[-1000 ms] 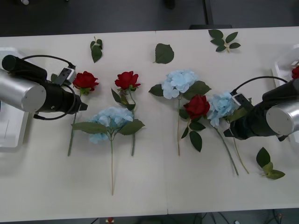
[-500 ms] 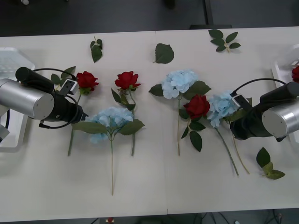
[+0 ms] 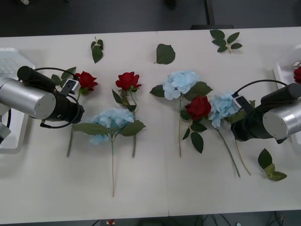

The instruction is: Place the red flowers into the right box and the blue flowers into the left box. If a person shows an open palm, hand one flower to the person first, then continue sorting.

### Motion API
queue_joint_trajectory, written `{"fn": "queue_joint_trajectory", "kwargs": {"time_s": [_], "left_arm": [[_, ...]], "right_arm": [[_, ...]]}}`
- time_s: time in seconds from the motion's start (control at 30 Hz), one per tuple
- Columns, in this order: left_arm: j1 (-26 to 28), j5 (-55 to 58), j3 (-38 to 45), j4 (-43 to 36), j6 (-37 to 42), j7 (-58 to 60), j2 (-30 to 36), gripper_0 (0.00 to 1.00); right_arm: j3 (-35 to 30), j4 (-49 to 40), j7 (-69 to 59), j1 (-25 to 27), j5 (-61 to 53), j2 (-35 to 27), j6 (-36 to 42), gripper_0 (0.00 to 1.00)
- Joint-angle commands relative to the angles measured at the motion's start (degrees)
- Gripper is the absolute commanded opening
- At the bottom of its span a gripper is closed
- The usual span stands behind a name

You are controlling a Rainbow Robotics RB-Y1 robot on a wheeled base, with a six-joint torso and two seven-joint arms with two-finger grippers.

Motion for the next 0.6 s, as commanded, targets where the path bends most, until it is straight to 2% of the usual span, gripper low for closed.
{"fn": "queue_joint_trajectory", "kwargs": {"time_s": [0.03,0.1,0.17,0.27,0.43,0.6], "left_arm": [[-2.6,-0.1,-0.7,-0.1,-0.7,2.9,-0.7,0.0],[-2.6,0.0,-0.6,-0.1,-0.7,2.8,-0.6,0.0],[-2.8,0.1,-0.6,-0.2,-0.8,2.6,-0.2,0.0],[-3.0,0.7,-0.3,-0.8,-0.8,2.3,1.2,0.0],[-2.9,5.0,2.3,-6.3,0.2,2.1,6.8,0.0],[-2.9,13.8,9.9,-13.6,6.4,1.2,12.2,0.0]], "right_arm": [[-1.1,-0.4,-0.6,0.3,-0.8,0.0,-0.1,0.76],[-1.9,-0.6,0.1,0.4,-1.3,-0.3,-0.1,0.86],[-3.1,-1.1,1.4,0.3,-1.9,-0.8,1.0,0.91],[-6.6,-1.2,5.0,0.3,-4.4,-0.9,3.7,0.92],[-16.0,-1.4,12.7,0.2,-10.8,-0.8,12.7,0.93],[-17.3,-1.6,14.4,0.5,-14.7,-1.3,16.7,0.97]]}}
